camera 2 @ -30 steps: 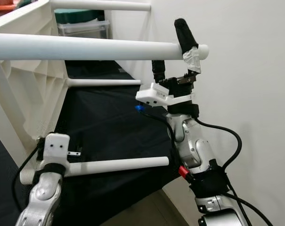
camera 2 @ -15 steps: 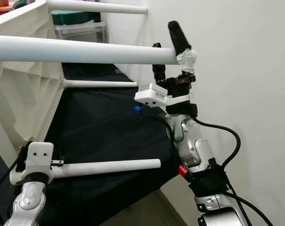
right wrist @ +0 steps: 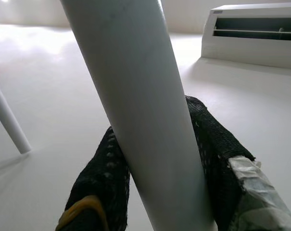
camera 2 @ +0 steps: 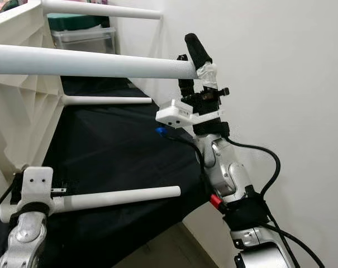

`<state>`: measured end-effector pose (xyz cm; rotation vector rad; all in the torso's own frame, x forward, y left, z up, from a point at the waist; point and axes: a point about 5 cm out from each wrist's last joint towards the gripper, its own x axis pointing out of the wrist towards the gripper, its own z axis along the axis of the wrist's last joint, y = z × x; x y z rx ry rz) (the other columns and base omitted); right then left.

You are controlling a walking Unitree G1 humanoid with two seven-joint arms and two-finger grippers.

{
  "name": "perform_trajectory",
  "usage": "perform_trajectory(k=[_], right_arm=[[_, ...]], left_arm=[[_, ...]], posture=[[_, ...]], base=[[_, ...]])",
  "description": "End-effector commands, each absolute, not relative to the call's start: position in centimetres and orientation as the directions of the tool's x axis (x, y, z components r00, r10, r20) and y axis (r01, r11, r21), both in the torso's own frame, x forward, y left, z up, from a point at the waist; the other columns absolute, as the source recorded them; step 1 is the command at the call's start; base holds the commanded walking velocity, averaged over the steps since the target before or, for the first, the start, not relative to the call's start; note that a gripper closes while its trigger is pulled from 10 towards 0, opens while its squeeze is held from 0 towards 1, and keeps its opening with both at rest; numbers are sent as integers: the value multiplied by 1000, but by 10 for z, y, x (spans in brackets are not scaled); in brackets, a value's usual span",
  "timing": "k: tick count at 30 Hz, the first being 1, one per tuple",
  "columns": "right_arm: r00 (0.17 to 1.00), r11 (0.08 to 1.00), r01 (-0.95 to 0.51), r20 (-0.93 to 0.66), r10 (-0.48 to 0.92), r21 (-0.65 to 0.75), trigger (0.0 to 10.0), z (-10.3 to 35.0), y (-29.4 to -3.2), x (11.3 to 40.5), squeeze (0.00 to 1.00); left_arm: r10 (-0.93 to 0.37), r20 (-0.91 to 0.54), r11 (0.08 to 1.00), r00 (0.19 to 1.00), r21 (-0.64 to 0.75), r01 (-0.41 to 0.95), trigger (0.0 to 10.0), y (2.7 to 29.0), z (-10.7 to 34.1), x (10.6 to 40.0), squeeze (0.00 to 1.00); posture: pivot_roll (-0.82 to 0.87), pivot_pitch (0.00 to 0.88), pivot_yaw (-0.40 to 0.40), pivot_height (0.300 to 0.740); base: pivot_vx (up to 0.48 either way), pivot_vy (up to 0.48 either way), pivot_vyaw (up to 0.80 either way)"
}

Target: Building children table

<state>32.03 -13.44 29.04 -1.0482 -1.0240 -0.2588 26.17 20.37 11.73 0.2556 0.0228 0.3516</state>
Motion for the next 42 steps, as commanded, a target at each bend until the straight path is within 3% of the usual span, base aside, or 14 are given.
perform_trajectory(k=[1,3,4,7,9,10,16,22,23,27,31,37,42], right_arm=[[571,553,597,792,217,-581,10000,289,-141,324,0],[571,562,584,789,228,-585,10000,290,-137,323,0],[567,573,560,781,262,-599,10000,291,-131,322,1000],[546,571,552,781,302,-607,10000,295,-121,317,1000],[525,523,609,797,299,-597,10000,297,-117,313,1000],[539,491,616,785,307,-615,10000,296,-113,313,0],[610,449,580,728,313,-679,10000,289,-95,312,0],[599,447,644,773,212,-621,10000,294,-90,304,0],[588,480,649,789,176,-590,10000,296,-90,301,0],[582,500,642,794,177,-582,10000,297,-89,300,0],[569,378,689,785,247,-618,10000,297,-86,295,0],[534,305,747,806,254,-591,10000,296,-89,294,0],[554,295,743,800,231,-600,10000,292,-91,295,0]], left_arm=[[412,-5,876,911,277,-395,10000,223,112,258,0],[405,-4,880,914,275,-389,10000,220,113,259,0],[397,-3,884,918,270,-382,10000,217,113,259,0],[388,-1,889,922,264,-374,10000,213,112,259,0],[381,-1,894,925,256,-368,10000,210,112,260,0],[378,1,896,926,254,-365,10000,209,112,260,0],[376,9,898,926,241,-367,10000,207,114,263,0],[376,14,899,927,238,-368,10000,207,115,265,0],[374,14,899,927,238,-367,10000,207,115,265,0],[376,13,899,927,238,-368,10000,206,115,265,0],[381,17,898,924,231,-374,10000,206,115,265,0],[385,17,897,923,230,-378,10000,206,115,264,0],[388,19,897,922,223,-382,10000,206,115,264,0]], posture=[[58,13,-32,740],[59,17,-32,740],[56,16,-33,740],[56,16,-33,740],[54,18,-33,740],[53,22,-29,740],[51,22,-30,740],[44,23,-29,740],[42,24,-32,740],[42,24,-32,740],[45,26,-34,740],[45,30,-39,740],[44,31,-41,740]], base=[[0,0,0],[0,0,0],[0,0,0],[0,0,0],[0,0,0],[0,0,0],[0,0,0],[0,0,0],[0,0,0],[0,0,0],[0,0,0],[0,0,0],[0,0,0]])
